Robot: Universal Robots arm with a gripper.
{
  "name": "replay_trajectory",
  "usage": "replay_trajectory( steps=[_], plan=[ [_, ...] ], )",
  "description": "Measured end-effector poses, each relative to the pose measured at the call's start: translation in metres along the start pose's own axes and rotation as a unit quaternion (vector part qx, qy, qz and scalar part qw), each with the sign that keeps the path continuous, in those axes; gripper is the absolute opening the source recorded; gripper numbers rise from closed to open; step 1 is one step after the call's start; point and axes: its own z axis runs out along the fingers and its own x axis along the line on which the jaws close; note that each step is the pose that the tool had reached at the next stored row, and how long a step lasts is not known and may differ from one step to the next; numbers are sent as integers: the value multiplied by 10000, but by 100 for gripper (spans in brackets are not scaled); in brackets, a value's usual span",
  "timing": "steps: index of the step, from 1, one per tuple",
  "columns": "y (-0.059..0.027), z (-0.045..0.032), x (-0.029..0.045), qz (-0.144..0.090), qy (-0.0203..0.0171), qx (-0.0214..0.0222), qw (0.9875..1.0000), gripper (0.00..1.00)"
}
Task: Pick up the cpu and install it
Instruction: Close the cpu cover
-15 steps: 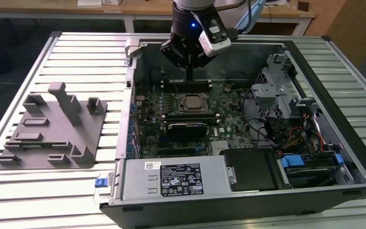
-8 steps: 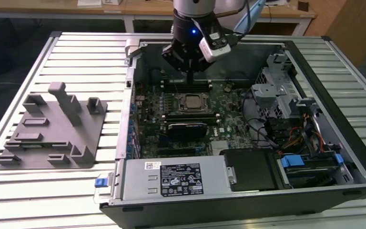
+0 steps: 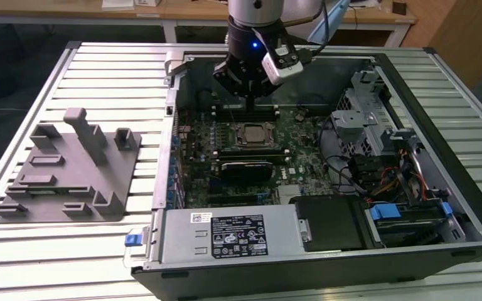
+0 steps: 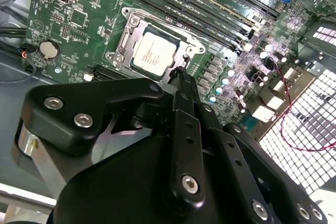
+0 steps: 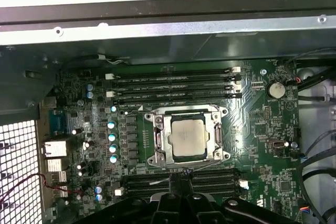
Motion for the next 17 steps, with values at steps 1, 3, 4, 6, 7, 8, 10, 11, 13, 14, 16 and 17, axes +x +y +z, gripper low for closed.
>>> replay_trajectory(
  steps=[1,3,4,6,7,8,10,11,13,14,16,17],
  plan=[
    [0,0,0,0,0,0,10000,11],
    [0,1,5,1,-3,0,10000,11],
    [-1,2,17,1,-9,-2,10000,11],
    [-2,10,37,0,-16,-3,10000,11],
    [-3,19,43,1,-16,-2,10000,11],
    [-3,33,47,1,-16,-2,10000,11],
    [-3,68,54,0,-16,-1,10000,11],
    [-3,84,56,0,-16,-1,10000,11],
    [-3,114,58,0,-16,-2,10000,11],
    [-3,125,59,1,-17,-2,10000,11],
    [-3,146,60,0,-16,-1,10000,11],
    [-3,154,60,0,-16,-1,10000,11]
  ],
)
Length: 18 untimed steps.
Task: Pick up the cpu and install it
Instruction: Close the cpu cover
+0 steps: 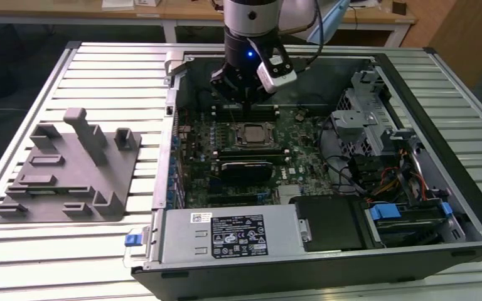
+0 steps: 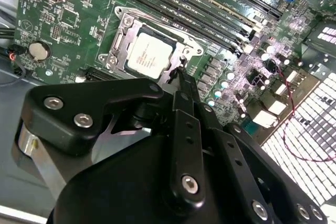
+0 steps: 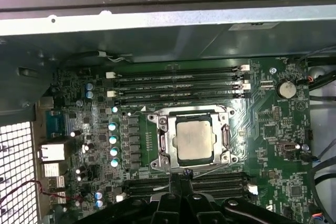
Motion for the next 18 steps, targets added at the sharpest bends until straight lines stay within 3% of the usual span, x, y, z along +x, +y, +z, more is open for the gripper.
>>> replay_trajectory(
  steps=[11,18],
  plan=[
    [52,123,8,0,-1,12,10000,11],
    [76,239,20,1,-3,44,10000,11]
  ],
)
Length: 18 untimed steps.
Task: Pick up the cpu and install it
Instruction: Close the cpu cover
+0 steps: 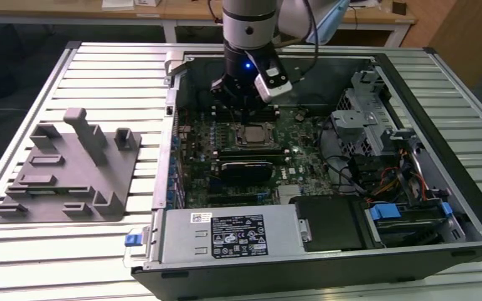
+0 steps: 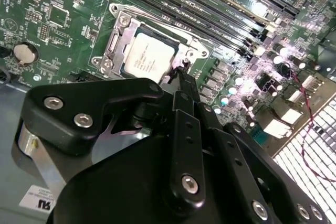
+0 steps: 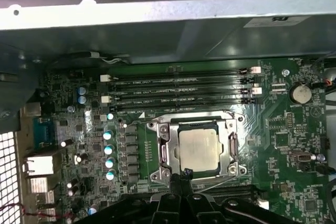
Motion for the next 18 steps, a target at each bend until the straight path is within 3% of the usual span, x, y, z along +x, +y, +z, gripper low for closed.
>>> replay_trajectory(
  steps=[8,18],
  plan=[
    [21,121,10,1,-2,28,10000,11],
    [23,140,11,1,-3,27,10000,11]
  ],
)
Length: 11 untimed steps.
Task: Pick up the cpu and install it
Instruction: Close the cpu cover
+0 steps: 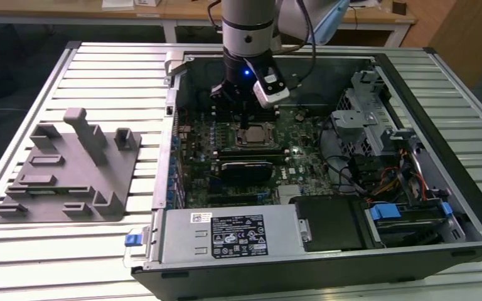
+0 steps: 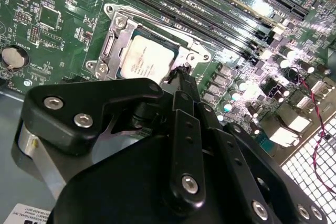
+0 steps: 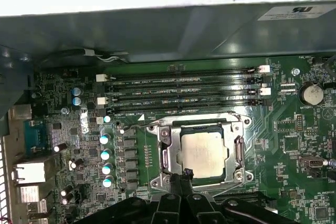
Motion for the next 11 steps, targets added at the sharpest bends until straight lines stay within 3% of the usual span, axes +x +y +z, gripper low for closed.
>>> replay_trajectory(
  steps=[11],
  plan=[
    [6,95,43,-2,1,2,10000,11]
  ],
)
